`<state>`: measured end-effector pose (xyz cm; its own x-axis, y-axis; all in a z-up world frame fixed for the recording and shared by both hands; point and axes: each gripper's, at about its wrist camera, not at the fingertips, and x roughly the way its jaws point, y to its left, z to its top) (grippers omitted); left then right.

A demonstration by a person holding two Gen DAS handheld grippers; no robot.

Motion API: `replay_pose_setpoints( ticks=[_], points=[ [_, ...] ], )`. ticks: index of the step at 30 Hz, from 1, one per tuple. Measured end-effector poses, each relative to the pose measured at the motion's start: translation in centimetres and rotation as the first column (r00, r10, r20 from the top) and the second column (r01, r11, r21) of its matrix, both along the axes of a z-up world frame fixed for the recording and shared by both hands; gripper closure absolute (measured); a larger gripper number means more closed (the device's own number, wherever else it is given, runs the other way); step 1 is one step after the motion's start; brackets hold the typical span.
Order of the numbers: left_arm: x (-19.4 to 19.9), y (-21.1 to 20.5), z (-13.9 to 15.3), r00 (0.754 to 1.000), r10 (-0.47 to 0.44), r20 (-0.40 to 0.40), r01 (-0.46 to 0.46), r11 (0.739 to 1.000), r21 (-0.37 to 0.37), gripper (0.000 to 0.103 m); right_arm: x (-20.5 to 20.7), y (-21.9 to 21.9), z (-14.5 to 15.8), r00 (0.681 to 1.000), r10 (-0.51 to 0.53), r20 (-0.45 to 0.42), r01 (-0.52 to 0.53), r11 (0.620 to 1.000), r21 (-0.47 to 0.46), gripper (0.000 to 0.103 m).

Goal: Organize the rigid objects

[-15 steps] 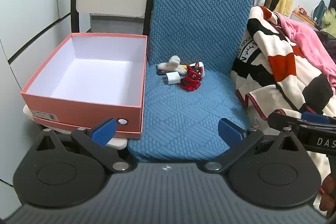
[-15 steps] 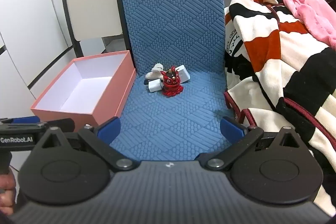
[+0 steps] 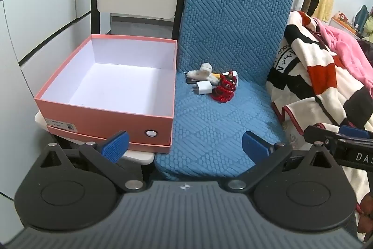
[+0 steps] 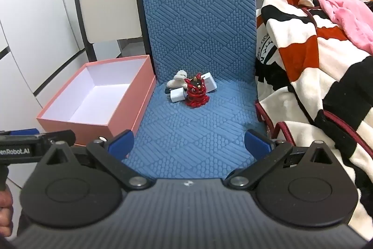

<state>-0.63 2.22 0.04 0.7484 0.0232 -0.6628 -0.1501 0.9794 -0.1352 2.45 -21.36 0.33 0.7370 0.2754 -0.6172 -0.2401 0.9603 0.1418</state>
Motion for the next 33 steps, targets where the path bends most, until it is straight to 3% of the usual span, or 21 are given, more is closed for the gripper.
replay_pose_setpoints(
  ticks=[33],
  points=[
    [0.2,-0.2,-1.0,1.000,0.005,-0.006,-0.005,1.000,-0.003,0.000,0.0,-0.2,-0.4,1.000,-0.003,0.014,0.003,1.000,-0.003,0.000]
  ],
)
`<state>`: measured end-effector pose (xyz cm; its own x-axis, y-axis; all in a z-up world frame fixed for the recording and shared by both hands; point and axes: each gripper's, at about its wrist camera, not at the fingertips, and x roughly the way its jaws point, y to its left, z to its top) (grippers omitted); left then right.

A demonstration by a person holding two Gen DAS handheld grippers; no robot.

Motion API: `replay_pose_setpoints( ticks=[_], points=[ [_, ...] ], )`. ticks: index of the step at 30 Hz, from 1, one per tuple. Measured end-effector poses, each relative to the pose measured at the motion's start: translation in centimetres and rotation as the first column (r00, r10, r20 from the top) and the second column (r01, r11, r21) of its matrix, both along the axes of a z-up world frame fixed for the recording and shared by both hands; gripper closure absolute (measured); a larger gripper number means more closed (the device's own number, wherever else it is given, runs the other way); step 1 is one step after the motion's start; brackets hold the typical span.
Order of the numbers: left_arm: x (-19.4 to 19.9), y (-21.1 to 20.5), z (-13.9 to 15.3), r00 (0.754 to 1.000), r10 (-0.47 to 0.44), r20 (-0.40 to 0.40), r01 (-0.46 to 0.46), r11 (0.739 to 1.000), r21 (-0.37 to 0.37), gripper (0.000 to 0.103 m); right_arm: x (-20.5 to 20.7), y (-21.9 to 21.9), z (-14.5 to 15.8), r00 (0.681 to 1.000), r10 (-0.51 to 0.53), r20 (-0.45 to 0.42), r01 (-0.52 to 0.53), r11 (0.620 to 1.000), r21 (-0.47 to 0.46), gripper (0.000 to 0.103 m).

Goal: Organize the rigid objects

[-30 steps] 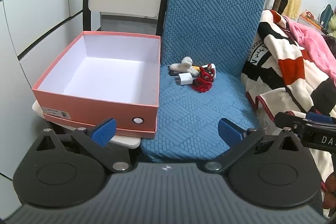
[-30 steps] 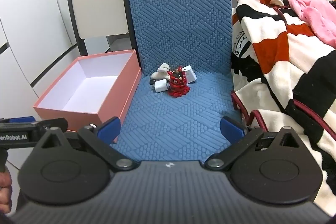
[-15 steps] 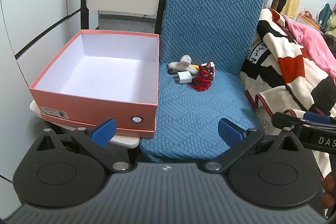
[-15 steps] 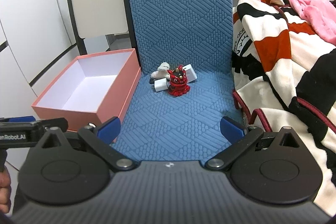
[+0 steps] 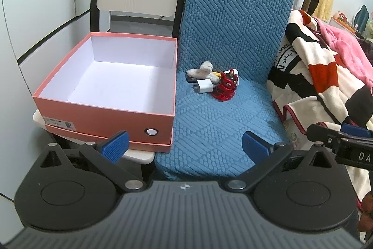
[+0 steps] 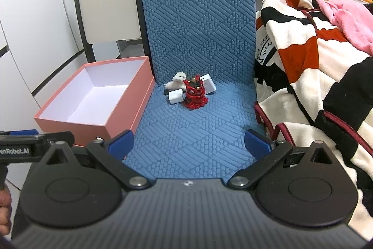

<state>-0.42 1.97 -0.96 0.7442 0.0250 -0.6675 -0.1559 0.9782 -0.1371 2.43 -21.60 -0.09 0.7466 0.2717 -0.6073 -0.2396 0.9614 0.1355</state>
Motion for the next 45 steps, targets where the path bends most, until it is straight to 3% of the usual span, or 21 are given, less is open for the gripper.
replay_pose_setpoints(
  ticks=[33,45],
  points=[
    [0.6,-0.4,-1.0,0.999,-0.007,-0.041,0.007,1.000,0.017,0.000,0.4,-0.5,-1.5,0.999,-0.023,-0.032,0.023,1.000,0.005,0.000],
    [3.5,-1.1,-2.7,0.997,-0.020,-0.074,0.021,1.000,0.019,0.000,1.8,-1.8,-2.9,0.997,-0.058,-0.057,0.060,0.997,0.045,0.000]
  ],
)
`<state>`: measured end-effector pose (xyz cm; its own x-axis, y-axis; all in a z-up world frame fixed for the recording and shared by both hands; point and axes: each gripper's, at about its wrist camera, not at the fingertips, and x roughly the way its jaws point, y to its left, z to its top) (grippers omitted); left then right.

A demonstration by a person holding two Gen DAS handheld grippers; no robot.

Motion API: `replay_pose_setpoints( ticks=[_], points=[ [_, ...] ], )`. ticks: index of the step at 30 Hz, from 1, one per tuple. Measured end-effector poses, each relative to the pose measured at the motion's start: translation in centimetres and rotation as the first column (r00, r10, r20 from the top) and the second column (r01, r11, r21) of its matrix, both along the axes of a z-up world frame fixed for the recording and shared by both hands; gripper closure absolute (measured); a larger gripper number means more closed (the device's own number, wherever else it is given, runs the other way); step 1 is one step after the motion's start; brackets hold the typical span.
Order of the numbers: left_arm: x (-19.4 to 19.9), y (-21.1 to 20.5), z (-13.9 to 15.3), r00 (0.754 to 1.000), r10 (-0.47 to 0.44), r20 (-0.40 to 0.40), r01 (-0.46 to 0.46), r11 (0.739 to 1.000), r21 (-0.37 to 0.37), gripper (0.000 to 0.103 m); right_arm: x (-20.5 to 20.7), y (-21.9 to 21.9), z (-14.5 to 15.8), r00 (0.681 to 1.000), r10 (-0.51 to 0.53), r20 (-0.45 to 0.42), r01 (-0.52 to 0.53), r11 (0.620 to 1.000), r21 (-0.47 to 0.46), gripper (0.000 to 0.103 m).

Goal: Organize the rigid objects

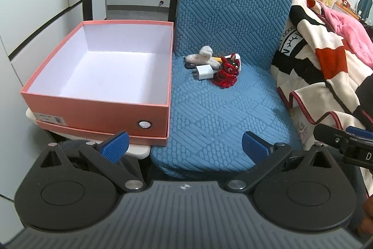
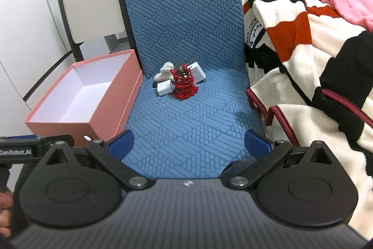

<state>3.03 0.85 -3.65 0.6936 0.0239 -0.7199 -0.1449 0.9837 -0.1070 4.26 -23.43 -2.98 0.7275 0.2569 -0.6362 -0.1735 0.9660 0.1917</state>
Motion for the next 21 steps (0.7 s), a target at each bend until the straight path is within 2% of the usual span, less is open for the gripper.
replay_pose_setpoints(
  ticks=[9,21],
  points=[
    [3.7,-1.3,-1.9,1.000,-0.015,0.010,0.015,1.000,-0.013,0.000,2.5,-0.7,-1.6,0.999,-0.034,-0.029,0.035,0.998,0.044,0.000],
    [9.5,-3.7,-5.1,0.996,-0.076,0.038,0.077,0.997,-0.017,0.000,6.9,-1.5,-2.8,0.997,-0.073,0.013,0.070,0.988,0.140,0.000]
  ],
)
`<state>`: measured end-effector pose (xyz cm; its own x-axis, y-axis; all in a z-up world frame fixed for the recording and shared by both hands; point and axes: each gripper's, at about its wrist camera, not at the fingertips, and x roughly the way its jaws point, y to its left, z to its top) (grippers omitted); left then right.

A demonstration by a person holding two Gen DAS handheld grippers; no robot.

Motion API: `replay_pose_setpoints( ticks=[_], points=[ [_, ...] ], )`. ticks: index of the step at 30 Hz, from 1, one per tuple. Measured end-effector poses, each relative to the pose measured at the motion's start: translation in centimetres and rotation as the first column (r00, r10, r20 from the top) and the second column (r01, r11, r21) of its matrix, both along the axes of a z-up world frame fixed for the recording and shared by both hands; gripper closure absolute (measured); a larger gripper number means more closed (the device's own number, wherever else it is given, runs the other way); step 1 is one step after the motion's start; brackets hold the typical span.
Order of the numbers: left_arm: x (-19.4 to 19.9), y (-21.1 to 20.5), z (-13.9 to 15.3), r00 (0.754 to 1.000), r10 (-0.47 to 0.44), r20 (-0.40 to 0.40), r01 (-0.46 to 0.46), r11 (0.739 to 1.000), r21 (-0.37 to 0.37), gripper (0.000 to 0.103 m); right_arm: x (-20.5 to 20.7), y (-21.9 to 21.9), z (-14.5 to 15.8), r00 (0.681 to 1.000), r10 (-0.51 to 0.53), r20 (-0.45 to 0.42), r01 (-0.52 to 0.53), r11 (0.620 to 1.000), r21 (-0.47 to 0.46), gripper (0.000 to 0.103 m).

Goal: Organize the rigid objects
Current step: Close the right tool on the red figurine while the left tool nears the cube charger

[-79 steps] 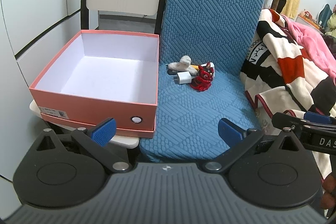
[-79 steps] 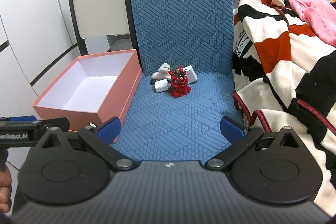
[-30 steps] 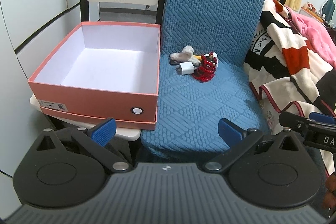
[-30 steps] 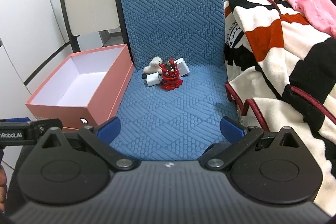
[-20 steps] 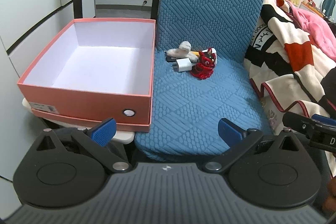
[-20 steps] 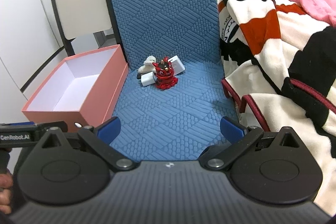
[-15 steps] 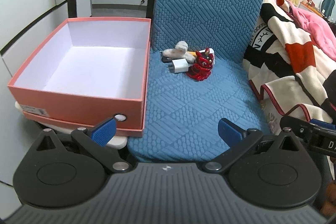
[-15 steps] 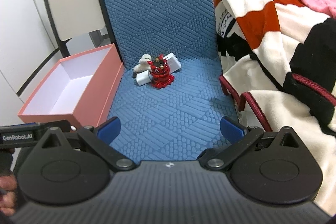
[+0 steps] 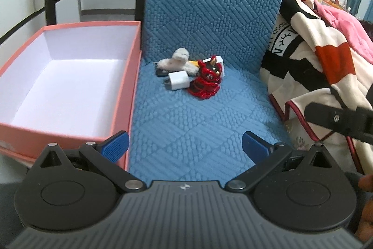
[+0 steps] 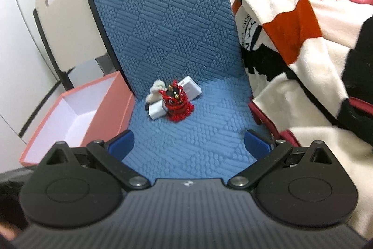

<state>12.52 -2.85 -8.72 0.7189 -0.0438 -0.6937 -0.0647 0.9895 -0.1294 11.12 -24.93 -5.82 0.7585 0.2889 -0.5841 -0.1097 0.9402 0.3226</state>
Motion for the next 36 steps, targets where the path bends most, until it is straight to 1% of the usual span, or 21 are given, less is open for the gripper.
replay_pose_setpoints(
  ticks=[4,5,9,12,15,18,19,20,21,22,23,24,25,27,29,31,34,36],
  points=[
    [2.3,-0.6,-1.2,0.999,-0.028,0.022,0.028,1.000,-0.003,0.000,1.7,0.1,-0.5,0.999,-0.025,0.036,0.024,0.999,0.042,0.000],
    [2.9,-0.8,-1.6,0.999,-0.034,0.026,0.034,0.999,0.002,0.000,2.2,0.4,-0.7,0.999,-0.024,0.038,0.022,0.998,0.050,0.002],
    [5.3,-1.1,-3.3,0.999,-0.031,0.020,0.030,0.999,0.033,0.000,4.2,1.6,-1.4,0.999,-0.004,0.038,0.002,0.999,0.050,0.003],
    [6.8,-0.8,-4.8,1.000,-0.019,0.006,0.019,0.999,0.033,0.000,5.3,2.3,-1.9,0.999,0.013,0.038,-0.015,0.999,0.049,0.003],
    [7.8,-0.8,-5.5,0.999,-0.005,0.036,0.002,0.997,0.080,0.003,6.5,2.6,-2.7,0.999,0.028,0.030,-0.030,0.997,0.070,0.003],
    [8.8,-1.0,-5.8,0.998,0.018,0.060,-0.024,0.995,0.102,0.005,7.6,2.7,-3.5,0.999,0.037,0.019,-0.039,0.994,0.098,0.004],
    [9.0,-1.1,-5.9,0.997,0.019,0.069,-0.027,0.993,0.113,0.007,8.0,2.7,-3.8,0.999,0.037,0.011,-0.038,0.994,0.105,0.004],
    [9.3,-1.3,-6.0,0.997,0.018,0.080,-0.029,0.991,0.131,0.014,8.3,2.6,-4.0,0.999,0.034,0.007,-0.034,0.993,0.112,0.005],
    [9.5,-1.3,-6.0,0.997,0.015,0.080,-0.026,0.991,0.134,0.021,8.6,2.5,-4.1,0.999,0.032,0.005,-0.032,0.992,0.119,0.009],
    [9.9,-1.3,-6.2,0.997,0.016,0.071,-0.025,0.992,0.125,0.023,9.1,2.5,-4.3,1.000,0.030,0.001,-0.030,0.992,0.120,0.012],
    [10.2,-1.4,-6.4,0.997,0.021,0.068,-0.029,0.992,0.122,0.025,9.5,2.5,-4.4,1.000,0.027,-0.004,-0.027,0.992,0.121,0.017],
    [10.4,-1.5,-6.6,0.997,0.021,0.068,-0.030,0.991,0.132,0.027,9.8,2.4,-4.6,1.000,0.024,-0.010,-0.023,0.992,0.123,0.020],
    [10.6,-1.6,-6.9,0.998,0.017,0.066,-0.026,0.990,0.142,0.028,10.2,2.4,-4.8,1.000,0.025,-0.015,-0.023,0.992,0.125,0.021],
    [11.3,-1.8,-7.5,0.998,0.013,0.055,-0.022,0.987,0.158,0.033,10.9,2.6,-5.1,0.999,0.042,-0.016,-0.040,0.990,0.133,0.021],
    [12.2,-1.6,-8.2,0.999,0.033,0.041,-0.039,0.986,0.162,0.036,11.5,3.2,-5.5,0.999,0.053,-0.008,-0.052,0.993,0.110,0.021],
    [13.3,-1.2,-8.9,0.998,0.054,0.026,-0.057,0.985,0.162,0.040,12.2,3.6,-5.7,0.999,0.053,-0.002,-0.053,0.993,0.107,0.021],
    [14.7,-0.7,-9.4,0.997,0.076,0.025,-0.080,0.981,0.176,0.041,13.8,4.1,-6.4,0.997,0.081,-0.020,-0.077,0.986,0.146,0.021],
    [15.5,-0.3,-9.7,0.996,0.086,0.017,-0.088,0.982,0.168,0.043,14.9,4.6,-6.9,0.996,0.085,-0.041,-0.079,0.987,0.137,0.021]
  ],
)
